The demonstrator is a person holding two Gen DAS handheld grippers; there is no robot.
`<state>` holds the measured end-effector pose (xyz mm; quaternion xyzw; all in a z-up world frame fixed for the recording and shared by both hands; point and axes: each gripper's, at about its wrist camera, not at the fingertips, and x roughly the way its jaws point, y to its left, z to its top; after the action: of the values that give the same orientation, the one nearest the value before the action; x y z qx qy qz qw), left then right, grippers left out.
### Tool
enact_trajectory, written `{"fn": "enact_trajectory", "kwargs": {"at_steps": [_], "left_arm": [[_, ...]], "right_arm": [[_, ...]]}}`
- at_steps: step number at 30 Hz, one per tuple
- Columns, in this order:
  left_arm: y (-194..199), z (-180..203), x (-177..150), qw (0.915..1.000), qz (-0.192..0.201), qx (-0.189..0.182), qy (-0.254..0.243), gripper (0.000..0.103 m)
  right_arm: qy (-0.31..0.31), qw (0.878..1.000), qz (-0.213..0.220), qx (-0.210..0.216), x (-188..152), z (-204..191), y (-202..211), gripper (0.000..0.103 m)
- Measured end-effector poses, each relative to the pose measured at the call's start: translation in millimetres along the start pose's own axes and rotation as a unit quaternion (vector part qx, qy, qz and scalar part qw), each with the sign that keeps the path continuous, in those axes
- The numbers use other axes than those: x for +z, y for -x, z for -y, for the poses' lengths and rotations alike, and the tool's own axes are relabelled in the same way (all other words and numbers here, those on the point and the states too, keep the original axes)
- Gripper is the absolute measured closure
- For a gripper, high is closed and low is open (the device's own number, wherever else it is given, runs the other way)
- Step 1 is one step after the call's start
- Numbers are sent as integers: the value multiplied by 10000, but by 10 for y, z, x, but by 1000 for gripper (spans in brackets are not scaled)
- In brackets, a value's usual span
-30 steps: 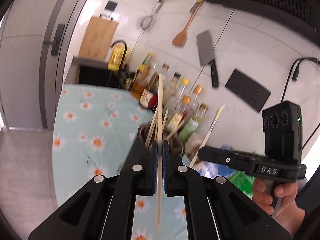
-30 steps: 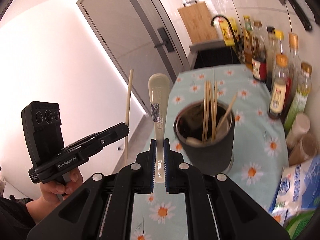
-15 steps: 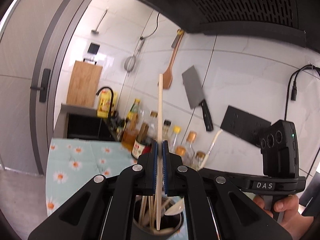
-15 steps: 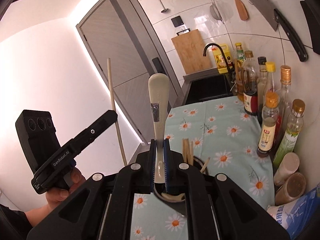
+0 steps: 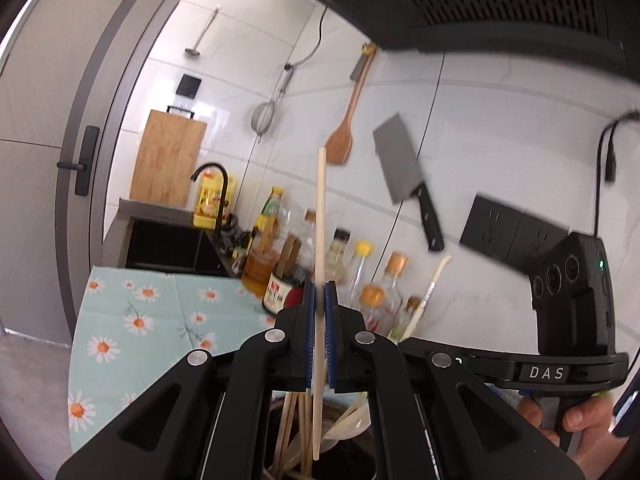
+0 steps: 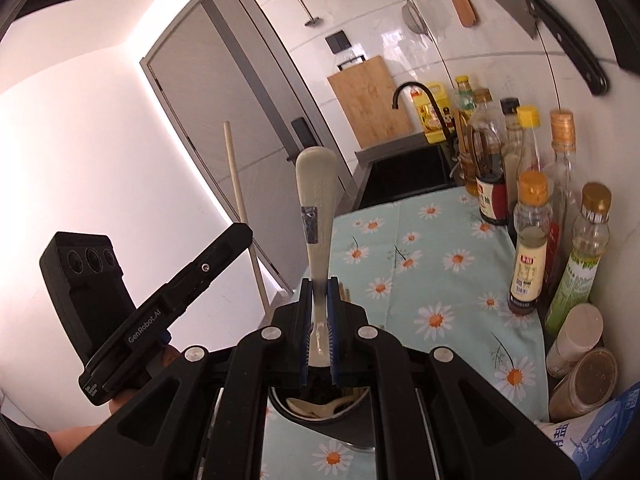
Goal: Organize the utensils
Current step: 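Lower the chopstick and spoon into the black holder and open both grippers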
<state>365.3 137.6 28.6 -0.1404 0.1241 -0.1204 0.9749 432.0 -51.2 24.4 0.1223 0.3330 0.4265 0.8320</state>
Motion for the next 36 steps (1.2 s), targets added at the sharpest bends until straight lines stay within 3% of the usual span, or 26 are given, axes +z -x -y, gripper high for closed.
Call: {"fn": "enact_trajectory", "kwargs": {"at_steps": [8, 27, 31, 33, 34, 35, 36], "left_arm": [[-122, -59, -353, 9992, -316, 196, -148, 99], [3, 51, -751, 9968, -682, 207, -358, 99], [83, 38, -773, 9967, -693, 299, -290, 98], [127, 34, -772, 9967, -680, 350, -274, 98], [147, 29, -768, 9967, -687, 352, -255, 95], [166, 23, -768, 9967, -687, 371, -239, 83], [195, 14, -765, 9968, -670, 387, -197, 78]], "right_arm": [[-164, 9992, -354, -46, -259, 152, -261, 94], [-45, 9983, -540, -216, -360, 113, -345, 94], [-122, 9982, -557, -159, -360, 106, -308, 77], [-134, 9984, -513, -172, -355, 87, -260, 75], [-140, 9985, -499, -172, -351, 78, -243, 74], [-150, 9986, -489, -165, -352, 68, -217, 74], [-153, 9986, -486, -162, -355, 56, -197, 74]]}}
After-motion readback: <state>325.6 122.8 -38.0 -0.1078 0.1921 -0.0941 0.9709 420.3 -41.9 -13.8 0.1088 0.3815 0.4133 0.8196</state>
